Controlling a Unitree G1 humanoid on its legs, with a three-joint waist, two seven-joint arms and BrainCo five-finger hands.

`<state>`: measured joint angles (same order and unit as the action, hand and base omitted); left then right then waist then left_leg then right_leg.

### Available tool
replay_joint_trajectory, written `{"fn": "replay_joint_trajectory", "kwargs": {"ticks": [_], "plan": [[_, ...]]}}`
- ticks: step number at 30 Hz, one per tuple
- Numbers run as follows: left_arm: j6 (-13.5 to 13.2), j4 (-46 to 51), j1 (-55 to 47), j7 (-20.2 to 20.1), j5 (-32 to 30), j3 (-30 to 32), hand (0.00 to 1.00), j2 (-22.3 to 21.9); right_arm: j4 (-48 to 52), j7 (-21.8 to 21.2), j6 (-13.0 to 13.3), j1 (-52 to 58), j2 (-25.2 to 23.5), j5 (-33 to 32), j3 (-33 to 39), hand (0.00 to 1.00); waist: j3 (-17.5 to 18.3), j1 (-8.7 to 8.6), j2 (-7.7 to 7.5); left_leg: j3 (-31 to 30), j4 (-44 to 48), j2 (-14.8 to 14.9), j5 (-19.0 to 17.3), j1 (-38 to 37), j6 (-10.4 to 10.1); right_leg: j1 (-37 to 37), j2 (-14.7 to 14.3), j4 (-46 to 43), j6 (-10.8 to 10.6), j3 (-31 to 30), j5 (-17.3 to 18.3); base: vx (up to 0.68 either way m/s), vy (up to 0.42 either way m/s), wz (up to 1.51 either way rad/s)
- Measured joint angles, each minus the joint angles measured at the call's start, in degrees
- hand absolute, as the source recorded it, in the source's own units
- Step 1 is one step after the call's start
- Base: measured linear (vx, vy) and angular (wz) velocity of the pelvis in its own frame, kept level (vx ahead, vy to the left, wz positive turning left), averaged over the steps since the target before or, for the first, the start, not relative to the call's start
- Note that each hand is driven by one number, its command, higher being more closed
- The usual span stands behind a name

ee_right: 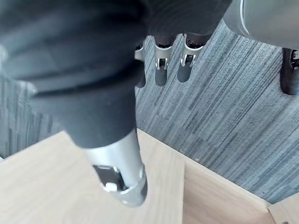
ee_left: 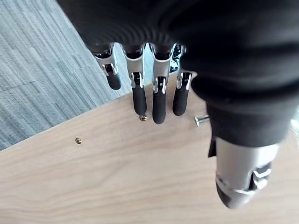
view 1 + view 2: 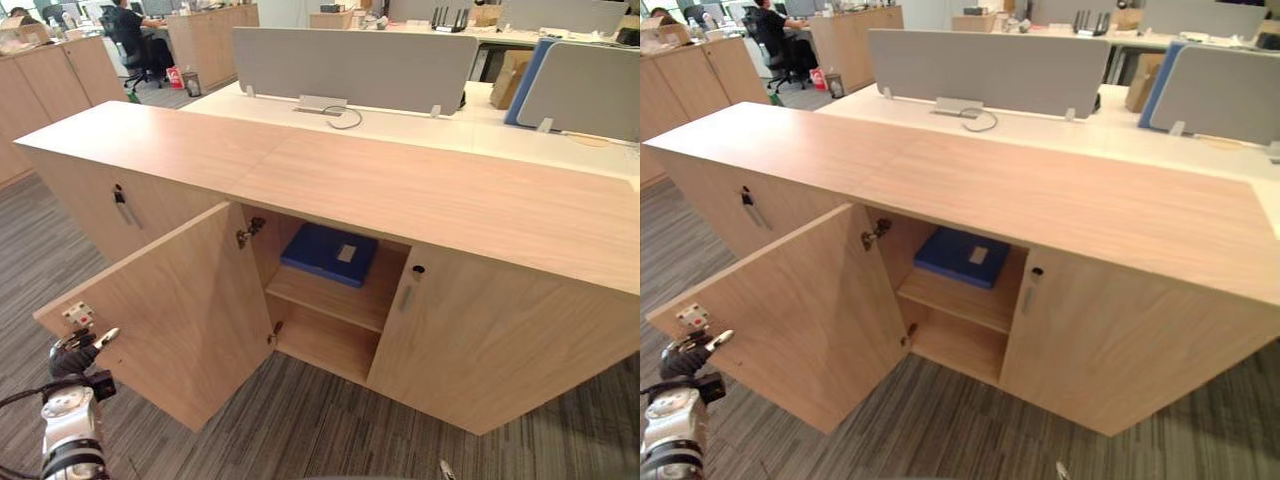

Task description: Walk over to the cabinet, pick up the folder, carry it to the office cabinet, place the folder inside the office cabinet, then close the office cabinet door

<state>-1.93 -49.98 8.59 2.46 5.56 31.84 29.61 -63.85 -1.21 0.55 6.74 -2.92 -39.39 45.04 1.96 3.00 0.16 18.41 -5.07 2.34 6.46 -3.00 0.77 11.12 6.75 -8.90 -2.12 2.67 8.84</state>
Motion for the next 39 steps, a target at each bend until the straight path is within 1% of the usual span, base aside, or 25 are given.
{"fn": "replay_joint_trajectory", "kwargs": {"ticks": [4, 7, 9, 11, 15, 18, 20, 22, 24, 25, 26, 27, 28, 29, 31, 32, 33, 34, 36, 38, 39], "plan": [[0.69, -6.78, 2.24, -2.46, 2.01, -0.28, 0.0, -0.12, -0.58, -0.48, -0.49, 0.84, 0.89, -0.02, 1.24, 0.0, 0.02, -0.2, 0.05, 0.51, -0.03, -0.05, 0.14, 0.02, -0.67, -0.18, 0.26, 1.13, 0.0, -0.44, 0.0, -0.1, -0.04, -0.22], [0.99, -9.92, 2.71, -3.41, 3.1, 0.16, 0.0, -0.14, -1.6, -0.57, -0.62, 0.99, 1.19, 0.0, 2.83, 0.0, 0.01, -0.26, 0.06, 0.6, -0.33, -0.64, -0.32, 0.12, -1.8, -0.49, 0.65, 2.18, -0.04, -1.34, 0.03, -0.12, -0.01, -0.24], [1.1, -11.77, 2.61, -4.06, 3.23, 1.61, 0.0, -0.38, -1.79, -0.56, -0.65, 1.16, 1.33, 0.0, 2.87, 0.0, 0.0, -0.13, 0.07, -0.46, -0.37, -1.15, -0.73, 0.44, -1.99, -0.77, 1.17, 2.64, -0.1, -1.3, 0.11, -0.12, -0.001, -0.27], [1.14, -14.22, 2.3, -4.4, 3.23, 3.63, 0.0, -1.25, -1.83, -0.57, -0.74, 1.36, 1.53, 0.03, 2.85, 0.0, -0.05, 0.39, 0.16, -3.51, -0.38, -2.12, -0.86, 1.32, -1.75, -2.05, 1.44, 2.58, -0.11, -1.22, 0.12, -0.11, -0.011, -0.26], [1.63, -17.71, -0.14, -6.56, 3.21, 5.8, 0.0, -2.86, -2.29, -0.57, -1.09, 2.12, 2.25, 0.13, 2.64, 0.0, -0.14, 0.25, -0.02, -6.32, -0.39, -3.04, -0.94, 1.88, -1.47, -2.14, 1.6, 2.58, 0.03, 0.38, 0.32, -0.07, -0.018, 0.01], [2.44, -19.06, -3.34, -8.16, 3.16, 9.14, 0.0, -3.02, -2.92, -0.67, -1.42, 1.72, 2.89, 0.39, 2.37, 0.0, -0.87, 0.65, -0.98, -7.27, -0.39, -3.92, -0.71, 2.05, -1.27, -1.91, 2.34, 2.62, 0.16, 1.45, 2.27, -0.03, -0.046, 0.13], [2.82, -19.3, -5.12, -9.38, 2.91, 11.81, 0.0, -3.03, -3.74, -0.92, -1.64, 1.36, 3.36, 2.15, 2.37, 0.0, -1.2, 1.04, -1.78, -9.15, -0.39, -4.8, -0.45, 2.63, -1.12, -1.72, 2.96, 2.78, 0.55, 3.43, 4.45, -0.01, -0.077, 0.33], [2.97, -19.3, -5.73, -9.82, 2.58, 13.87, 0.0, -3.03, -4.36, -1.05, -1.8, 0.8, 3.94, 2.76, 2.35, 0.0, -1.51, 1.19, -2.21, -10.39, -0.38, -5.13, -0.19, 3.06, -1.0, -1.35, 3.19, 3.09, 0.68, 4.63, 4.94, 0.01, -0.058, 0.35], [2.98, -19.29, -6.41, -9.83, 1.81, 15.73, 0.0, -2.9, -4.45, -1.1, -1.88, 0.39, 4.21, 3.52, 2.12, 0.0, -1.9, 1.67, -2.42, -11.68, -0.38, -5.62, -0.12, 3.02, -0.96, -0.23, 3.28, 4.02, 0.88, 5.64, 5.04, 0.05, -0.039, 0.33], [2.99, -19.28, -6.86, -9.81, 1.69, 16.45, 0.0, -2.88, -4.45, -1.14, -1.89, 0.18, 4.26, 3.74, 2.11, 0.0, -1.96, 1.97, -2.99, -12.45, -0.37, -6.05, -0.13, 3.0, -0.93, 0.46, 3.37, 4.5, 1.06, 6.53, 5.12, 0.07, -0.042, 0.34], [3.0, -19.28, -6.92, -9.76, 1.56, 16.57, 0.0, -2.88, -4.45, -1.16, -1.89, 0.03, 4.26, 3.92, 2.06, 0.0, -1.91, 2.2, -2.91, -12.83, -0.37, -6.29, -0.16, 2.96, -0.86, 0.87, 3.47, 4.47, 1.11, 6.67, 5.11, 0.09, -0.038, 0.34], [3.0, -19.26, -6.99, -9.67, 1.27, 16.62, 0.0, -2.84, -4.46, -1.18, -1.9, -0.33, 4.27, 4.61, 1.61, 0.0, -2.14, 2.61, -3.31, -13.48, -0.37, -6.71, -0.31, 2.94, -0.6, 1.2, 3.6, 4.34, 1.34, 6.71, 5.0, 0.1, -0.019, 0.41], [3.0, -19.23, -7.09, -9.63, 0.94, 16.61, 0.0, -2.82, -4.46, -1.32, -1.91, -0.46, 4.37, 4.62, -0.12, 0.0, -2.32, 2.73, -3.44, -14.68, -0.36, -6.97, -0.34, 2.83, -0.49, 1.6, 3.48, 4.01, 2.33, 6.72, 4.75, 0.16, -0.006, 0.58], [3.0, -19.12, -7.09, -9.54, 0.64, 16.42, 0.0, -2.81, -4.46, -1.57, -1.93, -0.57, 4.21, 4.61, -0.22, 0.0, -2.28, 2.76, -3.54, -15.84, -0.33, -7.13, -0.19, 2.76, -0.33, 1.82, 3.38, 3.34, 2.81, 6.65, 4.46, 0.15, 0.003, 0.54], [3.01, -18.58, -7.09, -9.23, 0.64, 16.23, 0.0, -2.66, -4.44, -1.58, -1.92, -0.81, 3.98, 4.6, -0.7, 0.0, -2.35, 2.88, -3.68, -16.56, -0.26, -7.11, -0.23, 2.46, -0.06, 1.76, 3.31, 1.76, 3.04, 6.52, 4.28, 0.15, -0.004, 0.43], [3.0, -17.59, -7.07, -8.25, 0.66, 15.7, 0.0, -2.38, -4.4, -1.62, -1.88, -0.99, 3.78, 4.59, -2.16, 0.0, -2.45, 3.13, -3.85, -17.5, -0.02, -7.11, -0.41, 2.07, 0.21, 1.77, 3.26, 0.32, 3.08, 6.51, 4.21, 0.16, -0.017, 0.42], [2.97, -16.5, -7.06, -7.6, 0.65, 15.05, 0.0, -2.15, -4.39, -1.63, -1.88, -1.14, 3.43, 4.57, -2.52, 0.0, -2.47, 3.33, -3.9, -18.07, -0.01, -7.1, -0.55, 1.75, 0.42, 1.69, 3.19, -1.06, 2.96, 6.49, 4.1, 0.2, -0.031, 0.41], [2.91, -15.14, -7.01, -7.12, 0.67, 14.39, 0.0, -2.03, -4.35, -1.64, -1.84, -1.27, 2.97, 4.54, -2.53, 0.0, -2.48, 3.5, -3.88, -18.53, 0.01, -7.01, -0.59, 1.35, 0.47, 1.6, 3.08, -2.36, 2.39, 6.47, 3.73, 0.17, -0.034, 0.37], [2.68, -12.27, -6.93, -5.96, 0.66, 12.85, 0.0, -1.7, -4.34, -1.7, -1.82, -1.4, 1.94, 4.44, -2.84, 0.0, -2.39, 3.78, -3.71, -18.85, 0.02, -6.4, -0.65, 0.72, 0.56, 1.25, 2.5, -4.76, 2.02, 6.27, 2.49, 0.16, -0.042, 0.25], [2.48, -9.08, -6.27, -4.68, 0.61, 11.84, 0.0, -0.98, -4.18, -2.01, -1.67, -1.42, 0.68, 4.06, -4.14, 0.0, -2.29, 4.4, -3.17, -18.99, 0.05, -4.27, -0.67, 0.54, 0.6, -1.5, 1.14, -9.54, 1.66, 4.99, 0.71, 0.15, -0.055, 0.06], [2.45, -8.58, -6.13, -4.3, 0.61, 11.65, 0.0, -0.66, -4.13, -2.09, -1.64, -1.42, 0.34, 3.94, -4.13, 0.0, -2.27, 4.4, -3.14, -19.08, 0.05, -3.76, -0.67, 0.49, 0.6, -2.17, 1.0, -10.77, 1.24, 4.53, 1.14, 0.12, -0.065, -0.12]]}}
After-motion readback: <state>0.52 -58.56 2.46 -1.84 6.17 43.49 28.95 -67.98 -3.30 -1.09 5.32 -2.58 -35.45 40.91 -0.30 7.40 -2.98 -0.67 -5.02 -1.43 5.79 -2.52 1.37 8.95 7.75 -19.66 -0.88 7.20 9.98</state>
